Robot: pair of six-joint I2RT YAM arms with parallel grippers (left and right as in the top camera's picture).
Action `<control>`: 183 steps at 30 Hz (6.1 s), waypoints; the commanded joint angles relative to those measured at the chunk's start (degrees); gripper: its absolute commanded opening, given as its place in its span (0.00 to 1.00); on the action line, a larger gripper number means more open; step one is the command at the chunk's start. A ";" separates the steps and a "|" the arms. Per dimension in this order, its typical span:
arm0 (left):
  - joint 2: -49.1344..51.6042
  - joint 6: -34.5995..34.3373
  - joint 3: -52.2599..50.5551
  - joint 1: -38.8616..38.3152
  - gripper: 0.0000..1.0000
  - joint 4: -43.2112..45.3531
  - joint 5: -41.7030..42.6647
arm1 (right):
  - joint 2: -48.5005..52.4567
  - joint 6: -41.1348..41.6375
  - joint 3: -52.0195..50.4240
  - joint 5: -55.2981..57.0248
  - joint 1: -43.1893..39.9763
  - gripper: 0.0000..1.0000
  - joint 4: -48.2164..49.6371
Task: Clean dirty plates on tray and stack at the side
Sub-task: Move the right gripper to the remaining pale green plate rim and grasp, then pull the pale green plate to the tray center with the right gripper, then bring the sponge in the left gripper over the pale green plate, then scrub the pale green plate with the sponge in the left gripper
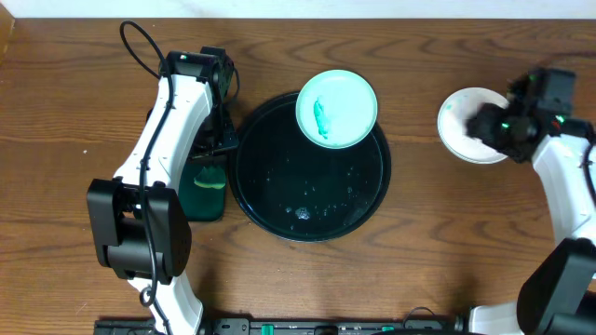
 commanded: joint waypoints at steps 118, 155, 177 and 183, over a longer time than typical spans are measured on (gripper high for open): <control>10.60 6.75 -12.74 12.61 0.08 17.70 4.35 | 8.81 2.71 -10.88 -0.63 33.55 0.01 17.46; -6.86 -0.17 -12.33 -12.20 0.07 24.90 19.67 | 14.80 4.46 -10.93 11.78 34.69 0.01 18.71; 14.01 -1.84 -12.33 -20.37 0.07 31.23 40.33 | 14.80 4.44 -10.93 11.78 34.67 0.01 17.86; 13.99 -2.01 -12.31 -23.43 0.07 36.15 46.25 | 14.80 4.46 -10.93 11.78 34.69 0.01 17.62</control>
